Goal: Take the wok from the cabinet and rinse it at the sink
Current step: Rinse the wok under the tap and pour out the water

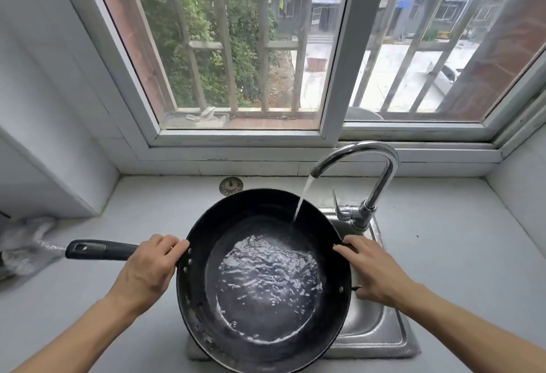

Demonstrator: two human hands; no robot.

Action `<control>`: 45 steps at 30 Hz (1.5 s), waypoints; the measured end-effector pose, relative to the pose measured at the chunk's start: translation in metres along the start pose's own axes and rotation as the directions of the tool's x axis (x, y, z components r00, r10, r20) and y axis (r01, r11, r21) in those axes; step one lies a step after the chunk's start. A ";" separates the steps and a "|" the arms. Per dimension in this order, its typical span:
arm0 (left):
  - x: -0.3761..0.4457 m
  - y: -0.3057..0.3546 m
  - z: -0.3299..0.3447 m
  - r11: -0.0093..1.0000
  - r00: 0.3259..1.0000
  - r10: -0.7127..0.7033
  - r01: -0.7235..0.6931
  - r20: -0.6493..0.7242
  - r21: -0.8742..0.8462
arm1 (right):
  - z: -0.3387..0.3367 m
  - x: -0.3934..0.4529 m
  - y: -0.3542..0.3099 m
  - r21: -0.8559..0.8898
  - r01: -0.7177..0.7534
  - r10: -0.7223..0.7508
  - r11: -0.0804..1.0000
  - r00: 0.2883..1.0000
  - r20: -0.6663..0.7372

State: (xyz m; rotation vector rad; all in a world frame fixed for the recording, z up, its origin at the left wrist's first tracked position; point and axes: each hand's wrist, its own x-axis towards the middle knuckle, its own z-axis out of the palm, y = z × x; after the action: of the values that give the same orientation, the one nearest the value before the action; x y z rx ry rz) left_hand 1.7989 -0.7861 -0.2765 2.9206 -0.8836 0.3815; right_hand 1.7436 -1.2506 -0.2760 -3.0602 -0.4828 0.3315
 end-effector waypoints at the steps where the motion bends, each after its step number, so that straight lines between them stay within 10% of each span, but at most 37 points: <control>1: -0.001 -0.001 -0.002 1.000 1.000 -0.003 0.003 -0.003 0.013 | 0.001 0.003 -0.002 0.009 0.011 -0.011 1.000 1.000 0.003; 45: 0.014 -0.034 -0.014 0.969 0.980 -0.198 0.198 -0.015 0.151 | 0.015 0.100 -0.009 -0.009 0.031 -0.032 0.999 0.989 -0.143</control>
State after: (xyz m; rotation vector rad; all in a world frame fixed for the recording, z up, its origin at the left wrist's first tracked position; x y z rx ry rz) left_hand 1.8257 -0.7638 -0.2589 3.1101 -0.5781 0.4522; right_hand 1.8308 -1.2114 -0.3108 -3.0497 -0.5244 0.1076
